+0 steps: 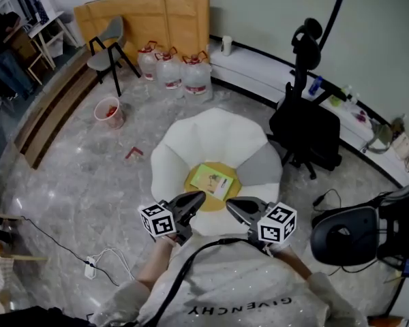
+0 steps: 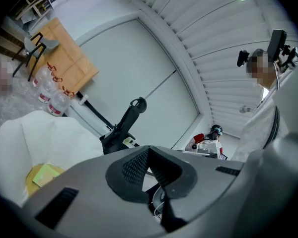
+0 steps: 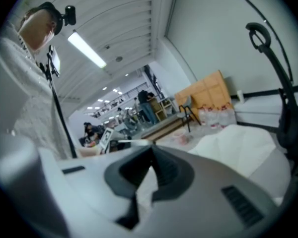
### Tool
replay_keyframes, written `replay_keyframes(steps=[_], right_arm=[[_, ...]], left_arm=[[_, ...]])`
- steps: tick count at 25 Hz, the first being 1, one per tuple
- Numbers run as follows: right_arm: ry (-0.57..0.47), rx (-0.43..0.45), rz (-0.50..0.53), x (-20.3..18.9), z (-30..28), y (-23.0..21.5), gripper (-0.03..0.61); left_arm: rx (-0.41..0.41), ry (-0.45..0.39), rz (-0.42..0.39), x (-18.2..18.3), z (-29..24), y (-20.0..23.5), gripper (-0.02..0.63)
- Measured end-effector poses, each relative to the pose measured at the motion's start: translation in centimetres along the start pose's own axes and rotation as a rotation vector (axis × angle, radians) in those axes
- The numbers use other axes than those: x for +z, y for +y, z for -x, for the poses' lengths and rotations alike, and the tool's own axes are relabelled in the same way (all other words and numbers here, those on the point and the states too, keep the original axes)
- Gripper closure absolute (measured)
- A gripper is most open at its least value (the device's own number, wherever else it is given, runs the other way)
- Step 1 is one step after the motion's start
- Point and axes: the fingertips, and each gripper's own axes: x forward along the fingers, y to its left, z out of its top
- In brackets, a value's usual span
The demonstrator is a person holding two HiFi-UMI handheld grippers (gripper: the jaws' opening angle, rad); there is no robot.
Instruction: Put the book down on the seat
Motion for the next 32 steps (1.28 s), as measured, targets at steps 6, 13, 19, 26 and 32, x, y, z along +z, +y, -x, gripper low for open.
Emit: replay_keyframes(steps=[6, 13, 19, 26, 32], right_arm=[[-0.013, -0.001, -0.002, 0.6, -0.3, -0.6, 0.565], [0.013, 0.009, -0.029, 0.0, -0.6, -1.0, 0.565], [0.027, 0.014, -0.04, -0.4, -0.8, -1.4, 0.563], [0.04, 0.015, -0.051, -0.4, -1.0, -1.7, 0.564], [0.049, 0.015, -0.049, -0.5, -0.8, -2.1, 0.565]], left_arm=[[-0.004, -0.005, -0.017, 1.1, -0.1, 0.1, 0.589], [0.023, -0.012, -0.002, 1.0, 0.4, 1.2, 0.589], [0.035, -0.004, 0.012, 0.5, 0.4, 1.4, 0.589], [0.032, 0.003, 0.034, 0.2, 0.0, 1.4, 0.589], [0.026, 0.007, 0.028, 0.4, -0.5, 1.7, 0.589]])
